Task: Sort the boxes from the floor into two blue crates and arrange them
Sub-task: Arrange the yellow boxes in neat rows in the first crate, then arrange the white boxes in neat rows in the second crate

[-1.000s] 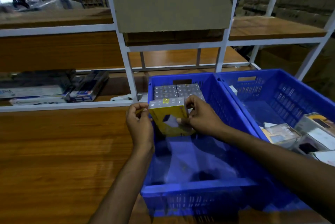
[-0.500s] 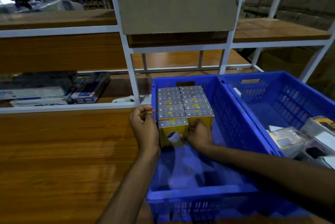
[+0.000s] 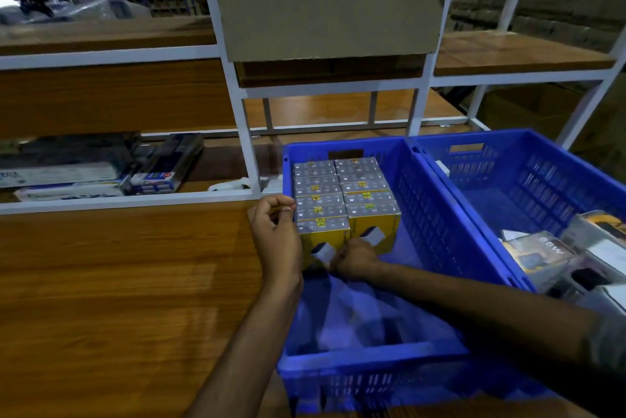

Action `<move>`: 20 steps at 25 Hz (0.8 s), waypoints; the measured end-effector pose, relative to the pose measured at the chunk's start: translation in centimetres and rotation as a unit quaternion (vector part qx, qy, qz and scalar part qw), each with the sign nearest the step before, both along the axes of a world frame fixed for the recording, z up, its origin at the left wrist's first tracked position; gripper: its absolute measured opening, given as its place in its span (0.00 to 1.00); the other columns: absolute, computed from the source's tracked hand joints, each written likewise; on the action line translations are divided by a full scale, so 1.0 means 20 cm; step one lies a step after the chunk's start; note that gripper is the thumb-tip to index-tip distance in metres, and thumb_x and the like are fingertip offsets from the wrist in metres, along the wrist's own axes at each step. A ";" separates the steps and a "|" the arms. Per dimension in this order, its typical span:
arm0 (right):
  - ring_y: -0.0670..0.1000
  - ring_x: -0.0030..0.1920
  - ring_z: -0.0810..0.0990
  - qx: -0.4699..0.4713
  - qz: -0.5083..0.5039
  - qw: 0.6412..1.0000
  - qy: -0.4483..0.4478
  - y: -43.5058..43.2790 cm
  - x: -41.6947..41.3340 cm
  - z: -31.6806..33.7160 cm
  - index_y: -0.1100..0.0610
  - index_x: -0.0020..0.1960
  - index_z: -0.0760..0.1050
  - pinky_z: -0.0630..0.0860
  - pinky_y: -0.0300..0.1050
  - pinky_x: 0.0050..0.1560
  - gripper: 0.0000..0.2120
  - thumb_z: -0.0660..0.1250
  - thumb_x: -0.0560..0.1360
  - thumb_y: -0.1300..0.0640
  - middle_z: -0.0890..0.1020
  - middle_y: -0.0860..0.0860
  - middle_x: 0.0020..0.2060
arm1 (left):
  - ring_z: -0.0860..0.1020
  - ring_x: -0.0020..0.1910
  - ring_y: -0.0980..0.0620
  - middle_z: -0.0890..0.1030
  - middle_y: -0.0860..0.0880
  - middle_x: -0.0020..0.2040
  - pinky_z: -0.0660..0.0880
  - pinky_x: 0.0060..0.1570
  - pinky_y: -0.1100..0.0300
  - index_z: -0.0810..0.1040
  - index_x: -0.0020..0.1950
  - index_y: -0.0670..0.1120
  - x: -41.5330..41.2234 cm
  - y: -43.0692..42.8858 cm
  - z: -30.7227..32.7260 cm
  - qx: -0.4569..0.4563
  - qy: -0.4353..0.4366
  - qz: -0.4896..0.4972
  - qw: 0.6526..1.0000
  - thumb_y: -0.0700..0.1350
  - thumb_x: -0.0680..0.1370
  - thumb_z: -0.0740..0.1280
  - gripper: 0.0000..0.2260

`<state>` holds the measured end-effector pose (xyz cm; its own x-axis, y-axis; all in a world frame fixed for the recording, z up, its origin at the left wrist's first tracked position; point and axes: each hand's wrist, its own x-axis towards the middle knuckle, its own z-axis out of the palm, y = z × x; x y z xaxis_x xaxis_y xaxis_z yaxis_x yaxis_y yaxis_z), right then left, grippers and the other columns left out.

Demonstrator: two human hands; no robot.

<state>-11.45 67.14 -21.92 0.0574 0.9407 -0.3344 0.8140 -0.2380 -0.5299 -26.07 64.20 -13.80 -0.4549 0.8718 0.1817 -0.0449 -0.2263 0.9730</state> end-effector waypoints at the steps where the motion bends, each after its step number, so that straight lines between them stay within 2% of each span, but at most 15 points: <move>1: 0.55 0.48 0.86 -0.008 0.014 1.000 -0.001 0.00 0.00 0.02 0.60 0.48 0.86 0.80 0.44 0.45 0.14 0.74 0.71 0.50 0.87 0.56 0.44 | 0.80 0.51 0.45 0.78 0.36 0.57 0.76 0.53 0.46 0.78 0.41 0.52 0.00 0.01 0.00 0.002 0.004 -0.005 1.000 0.32 0.77 0.65 0.14; 3: 0.56 0.47 0.87 -0.024 0.050 0.998 -0.010 -0.01 0.03 0.06 0.61 0.48 0.86 0.82 0.47 0.46 0.10 0.76 0.71 0.56 0.88 0.57 0.44 | 0.80 0.50 0.46 0.78 0.36 0.56 0.76 0.52 0.46 0.78 0.40 0.53 0.00 0.01 0.00 0.009 0.016 -0.008 1.000 0.32 0.76 0.65 0.15; 5: 0.55 0.40 0.85 -0.011 0.066 0.998 -0.008 -0.04 0.07 0.14 0.61 0.47 0.86 0.81 0.45 0.41 0.07 0.74 0.72 0.60 0.87 0.57 0.40 | 0.79 0.47 0.50 0.79 0.35 0.56 0.75 0.52 0.49 0.78 0.40 0.53 -0.02 0.01 -0.03 0.012 0.024 -0.017 0.999 0.32 0.77 0.65 0.16; 6: 0.54 0.38 0.83 0.017 0.069 0.997 -0.003 -0.06 0.10 0.20 0.61 0.47 0.86 0.79 0.43 0.41 0.06 0.74 0.73 0.60 0.86 0.57 0.40 | 0.79 0.47 0.52 0.79 0.34 0.56 0.74 0.52 0.52 0.78 0.40 0.54 -0.02 0.02 -0.03 0.006 0.033 -0.032 0.999 0.32 0.77 0.66 0.16; 8: 0.53 0.42 0.85 0.091 0.085 0.992 -0.003 -0.09 0.20 0.33 0.59 0.46 0.86 0.80 0.44 0.44 0.05 0.74 0.74 0.58 0.87 0.56 0.42 | 0.79 0.49 0.50 0.79 0.34 0.57 0.74 0.54 0.54 0.79 0.41 0.56 0.00 0.02 -0.01 -0.009 0.080 -0.079 0.994 0.35 0.76 0.68 0.14; 10: 0.50 0.44 0.86 0.139 0.093 0.986 0.007 -0.14 0.32 0.46 0.56 0.47 0.86 0.80 0.45 0.46 0.05 0.75 0.74 0.56 0.88 0.53 0.41 | 0.80 0.52 0.47 0.81 0.40 0.54 0.76 0.55 0.51 0.81 0.42 0.59 0.09 0.00 0.03 -0.008 0.159 -0.133 0.978 0.41 0.74 0.71 0.11; 12: 0.45 0.42 0.85 0.177 0.110 0.978 0.016 -0.17 0.47 0.57 0.54 0.47 0.87 0.79 0.42 0.44 0.04 0.76 0.74 0.55 0.88 0.50 0.41 | 0.80 0.54 0.47 0.81 0.46 0.51 0.76 0.51 0.52 0.81 0.44 0.56 0.23 -0.05 0.09 0.024 0.225 -0.169 0.959 0.40 0.75 0.73 0.10; 15: 0.40 0.34 0.81 0.228 0.136 0.963 0.045 -0.17 0.76 0.71 0.52 0.46 0.87 0.78 0.39 0.41 0.02 0.76 0.74 0.54 0.86 0.47 0.36 | 0.80 0.53 0.52 0.80 0.49 0.52 0.77 0.50 0.54 0.79 0.47 0.56 0.52 -0.12 0.17 0.077 0.269 -0.202 0.938 0.41 0.76 0.73 0.09; 18: 0.44 0.35 0.84 0.232 0.120 0.962 0.079 -0.14 1.11 0.79 0.54 0.46 0.87 0.80 0.43 0.43 0.02 0.76 0.75 0.56 0.87 0.52 0.37 | 0.80 0.52 0.55 0.81 0.53 0.51 0.74 0.49 0.56 0.79 0.48 0.58 0.83 -0.16 0.18 0.071 0.290 -0.233 0.925 0.45 0.76 0.72 0.08; 20: 0.46 0.40 0.84 0.178 0.130 0.971 0.092 -0.13 1.33 0.80 0.57 0.51 0.86 0.81 0.45 0.46 0.07 0.78 0.74 0.57 0.88 0.54 0.43 | 0.79 0.54 0.53 0.80 0.55 0.51 0.73 0.54 0.55 0.78 0.48 0.58 0.98 -0.20 0.15 0.096 0.358 -0.214 0.904 0.44 0.76 0.71 0.08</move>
